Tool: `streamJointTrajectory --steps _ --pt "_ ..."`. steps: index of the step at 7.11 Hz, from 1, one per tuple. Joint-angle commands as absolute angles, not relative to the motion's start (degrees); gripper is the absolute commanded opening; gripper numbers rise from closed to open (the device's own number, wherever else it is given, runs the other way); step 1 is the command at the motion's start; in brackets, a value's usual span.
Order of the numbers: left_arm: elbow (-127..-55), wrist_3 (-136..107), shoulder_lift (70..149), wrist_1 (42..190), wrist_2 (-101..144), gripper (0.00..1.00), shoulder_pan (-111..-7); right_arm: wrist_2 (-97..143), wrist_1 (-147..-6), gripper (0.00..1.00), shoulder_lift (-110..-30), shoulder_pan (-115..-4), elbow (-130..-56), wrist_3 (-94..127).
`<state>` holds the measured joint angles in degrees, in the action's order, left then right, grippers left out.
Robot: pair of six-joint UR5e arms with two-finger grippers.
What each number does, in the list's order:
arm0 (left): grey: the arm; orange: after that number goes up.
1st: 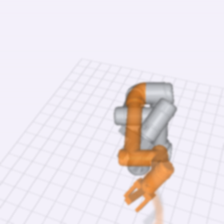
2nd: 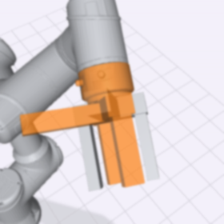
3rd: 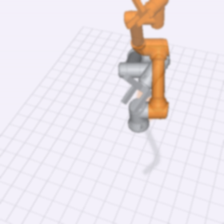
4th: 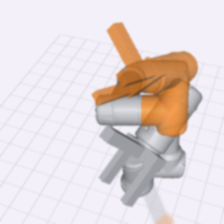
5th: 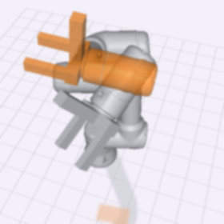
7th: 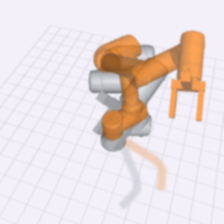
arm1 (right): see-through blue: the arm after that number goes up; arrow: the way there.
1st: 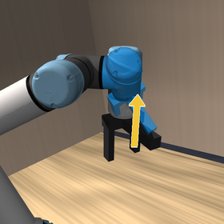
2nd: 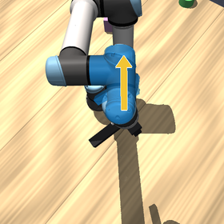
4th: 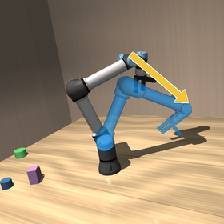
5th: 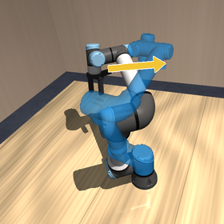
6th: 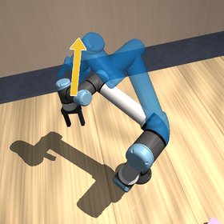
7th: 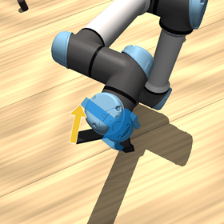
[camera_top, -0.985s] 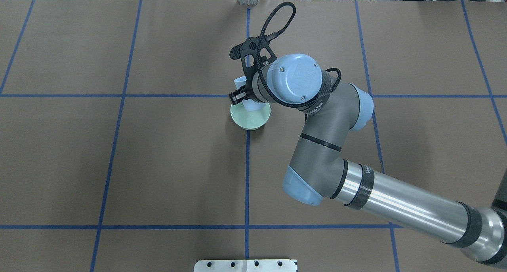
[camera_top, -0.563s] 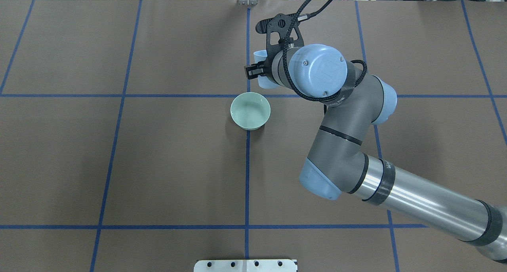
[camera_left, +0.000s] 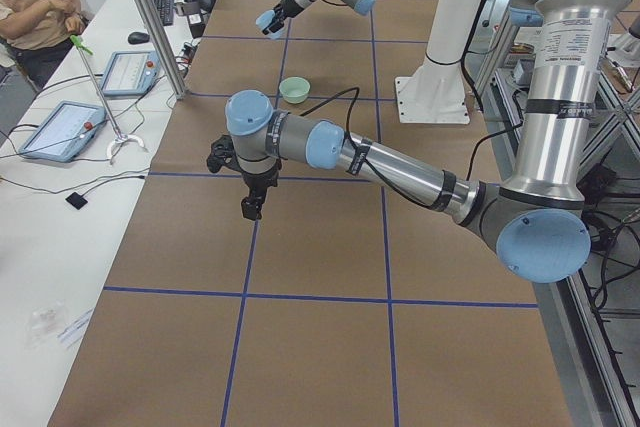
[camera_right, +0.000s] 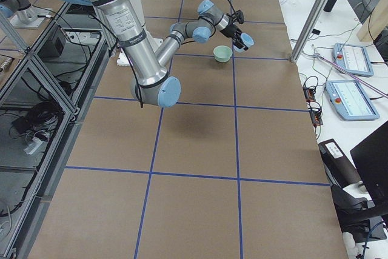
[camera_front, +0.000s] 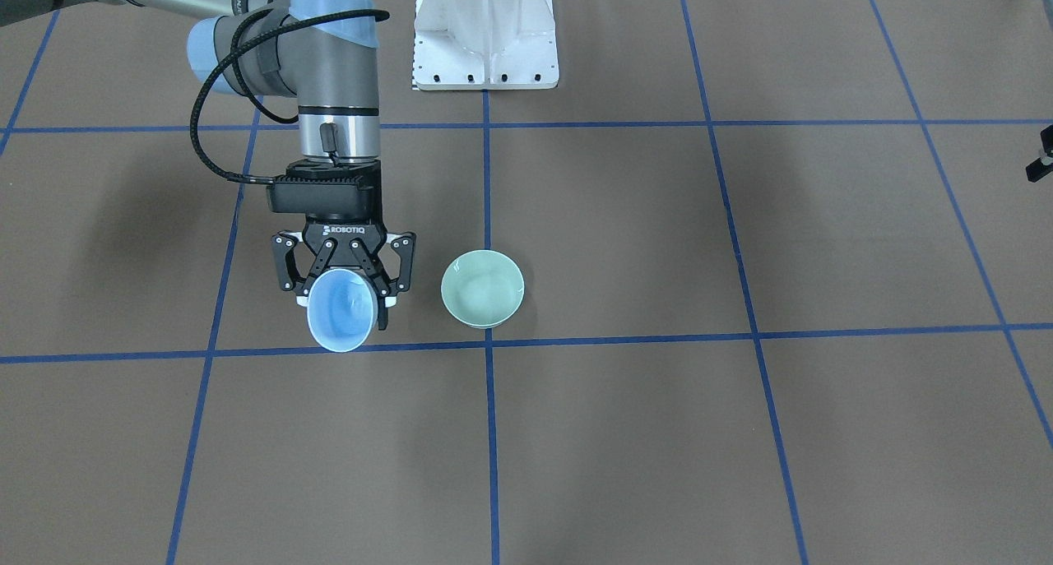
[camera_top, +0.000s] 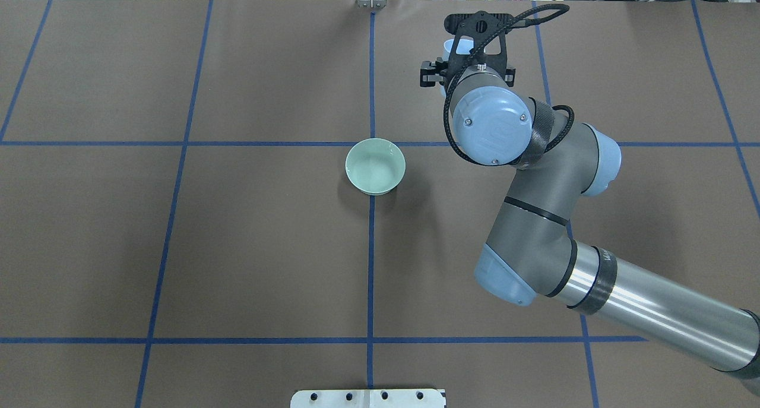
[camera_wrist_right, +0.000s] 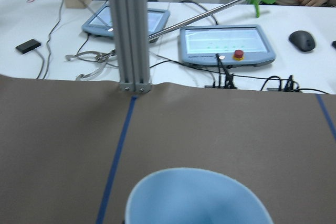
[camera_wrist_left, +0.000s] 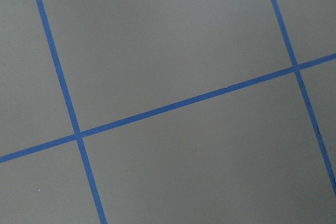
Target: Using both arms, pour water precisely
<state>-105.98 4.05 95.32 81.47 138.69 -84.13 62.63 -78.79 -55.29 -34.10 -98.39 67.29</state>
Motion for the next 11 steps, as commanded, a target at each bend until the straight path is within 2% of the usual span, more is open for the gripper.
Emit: streamJointTrajectory --steps 1,2,4,10,11 --pt "-106.0 4.0 95.4 81.5 138.7 1.00 -84.1 56.5 -82.7 0.00 -60.9 -34.2 -102.6 74.1" --pt "-106.1 4.0 95.4 81.5 138.7 1.00 -84.2 53.6 -87.9 0.00 -64.1 -34.2 -106.3 76.6" --pt "-106.2 4.0 95.4 81.5 138.7 1.00 -84.1 51.0 -93.3 0.00 -66.1 -34.3 -106.8 86.1" --pt "-106.7 4.0 95.4 81.4 139.3 1.00 -84.2 44.8 -95.9 0.00 -81.8 -31.5 -104.9 102.3" --pt "-106.7 4.0 95.4 81.4 139.3 1.00 -84.2 43.4 -96.0 0.00 -82.1 -30.3 -103.1 105.7"
